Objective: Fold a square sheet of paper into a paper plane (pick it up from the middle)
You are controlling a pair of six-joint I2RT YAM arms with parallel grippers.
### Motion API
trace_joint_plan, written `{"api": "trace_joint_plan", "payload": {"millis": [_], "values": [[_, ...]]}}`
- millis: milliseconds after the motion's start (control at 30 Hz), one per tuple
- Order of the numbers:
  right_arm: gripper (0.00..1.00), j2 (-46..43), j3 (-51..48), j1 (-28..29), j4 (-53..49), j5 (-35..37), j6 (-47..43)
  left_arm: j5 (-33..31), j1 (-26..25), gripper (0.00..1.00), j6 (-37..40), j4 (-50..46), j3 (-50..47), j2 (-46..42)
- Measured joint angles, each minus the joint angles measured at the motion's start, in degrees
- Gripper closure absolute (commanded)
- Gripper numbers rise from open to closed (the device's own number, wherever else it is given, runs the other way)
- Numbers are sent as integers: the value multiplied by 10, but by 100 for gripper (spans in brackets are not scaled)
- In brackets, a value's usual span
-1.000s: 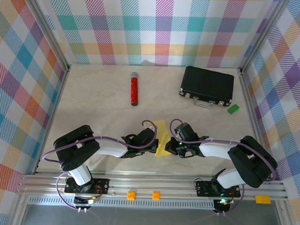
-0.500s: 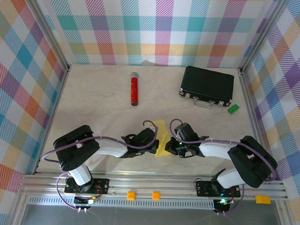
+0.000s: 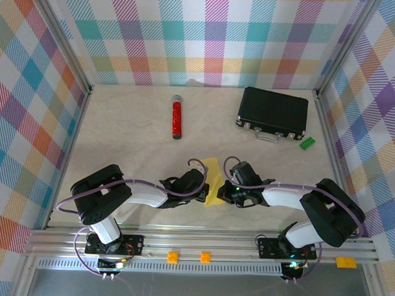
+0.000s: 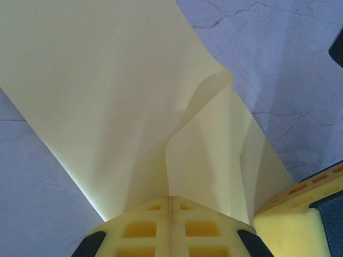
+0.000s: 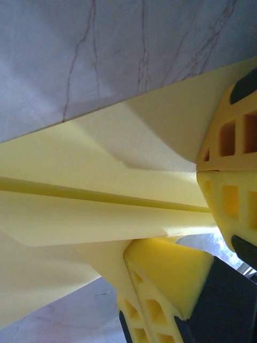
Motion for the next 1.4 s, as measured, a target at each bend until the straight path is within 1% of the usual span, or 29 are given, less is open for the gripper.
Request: {"api": "trace_joint_plan", "payload": {"millis": [833,1100,1200,1400], "values": [[96,-2,-6,0,9,0,0,3,8,96,31,8,-8,-7],[94,-2,-6,0,8,0,-5,11,12,96,31,56,-20,8],[92,-2,-6,0,8,0,-9,16,12,96,29,75,-28,10],[93,-15,-4,0,-19,5,-17,20,12,95,29,81,-33,7]]}}
